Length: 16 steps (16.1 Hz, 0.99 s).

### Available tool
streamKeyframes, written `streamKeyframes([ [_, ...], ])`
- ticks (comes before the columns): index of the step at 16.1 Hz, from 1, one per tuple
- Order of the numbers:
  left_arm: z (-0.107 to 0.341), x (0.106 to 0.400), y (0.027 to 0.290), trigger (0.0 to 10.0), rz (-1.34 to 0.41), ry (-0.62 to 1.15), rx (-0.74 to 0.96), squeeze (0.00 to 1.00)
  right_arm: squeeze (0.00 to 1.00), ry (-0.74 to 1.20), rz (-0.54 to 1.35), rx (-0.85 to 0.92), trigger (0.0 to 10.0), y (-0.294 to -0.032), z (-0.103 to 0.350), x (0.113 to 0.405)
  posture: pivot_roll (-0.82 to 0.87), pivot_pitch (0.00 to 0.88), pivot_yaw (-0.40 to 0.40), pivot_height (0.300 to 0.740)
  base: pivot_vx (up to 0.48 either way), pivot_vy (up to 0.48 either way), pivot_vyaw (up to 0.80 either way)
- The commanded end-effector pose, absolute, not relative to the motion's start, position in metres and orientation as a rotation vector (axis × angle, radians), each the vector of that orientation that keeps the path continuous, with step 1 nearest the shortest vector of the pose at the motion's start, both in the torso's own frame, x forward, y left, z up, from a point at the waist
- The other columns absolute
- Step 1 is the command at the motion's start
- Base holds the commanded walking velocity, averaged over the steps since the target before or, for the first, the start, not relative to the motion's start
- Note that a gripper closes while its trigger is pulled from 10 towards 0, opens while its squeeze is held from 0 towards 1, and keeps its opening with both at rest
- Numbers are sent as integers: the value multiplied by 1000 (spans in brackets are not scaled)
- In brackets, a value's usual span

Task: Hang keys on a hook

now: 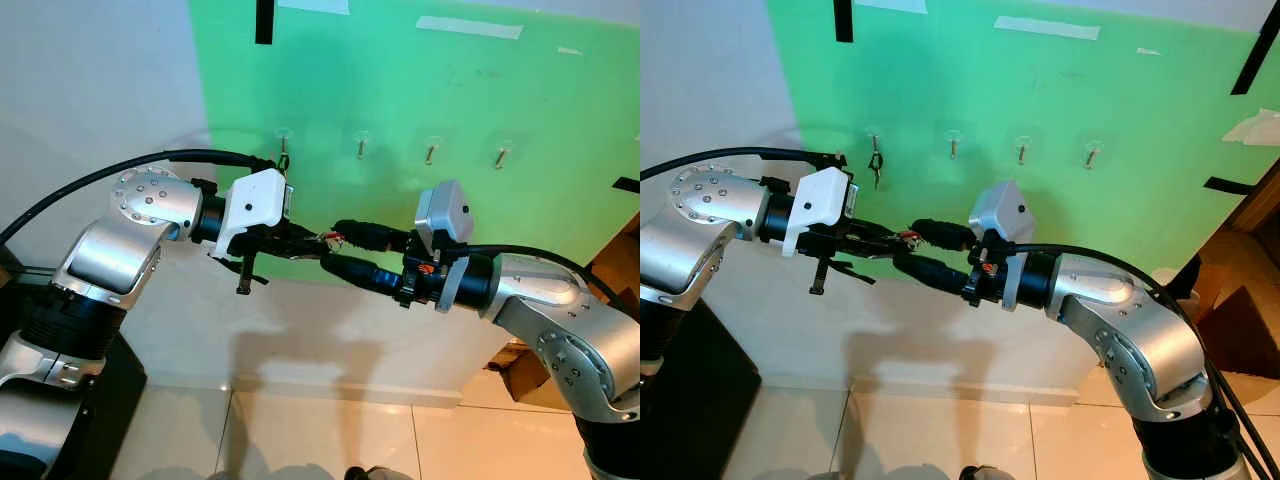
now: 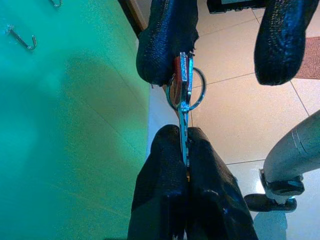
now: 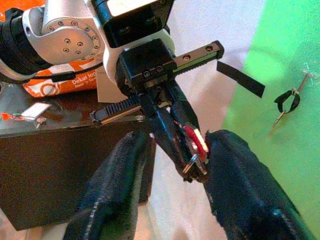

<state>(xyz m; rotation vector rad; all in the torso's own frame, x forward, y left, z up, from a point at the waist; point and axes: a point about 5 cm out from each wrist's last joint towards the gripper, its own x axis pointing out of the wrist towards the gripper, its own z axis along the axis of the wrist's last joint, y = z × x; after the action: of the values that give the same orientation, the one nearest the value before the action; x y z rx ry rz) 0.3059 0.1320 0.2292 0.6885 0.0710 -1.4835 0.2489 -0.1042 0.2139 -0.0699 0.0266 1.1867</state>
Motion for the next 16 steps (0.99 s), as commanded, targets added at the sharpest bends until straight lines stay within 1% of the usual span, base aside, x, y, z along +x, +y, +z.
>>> streamKeyframes([
  [1,238,305,126,10000,-1501,39,750,0,0,15,1208,-75,0,-102,219,250,-40,0,-65,740,0,0,0],
  [9,245,305,118,10000,-1522,-6,774,0,0,28,1196,-95,0,-103,217,255,-37,0,-70,740,0,0,0],
  [16,249,308,117,10000,-1493,-39,772,0,0,32,1209,-107,0,-102,216,255,-37,0,-72,740,0,0,0],
])
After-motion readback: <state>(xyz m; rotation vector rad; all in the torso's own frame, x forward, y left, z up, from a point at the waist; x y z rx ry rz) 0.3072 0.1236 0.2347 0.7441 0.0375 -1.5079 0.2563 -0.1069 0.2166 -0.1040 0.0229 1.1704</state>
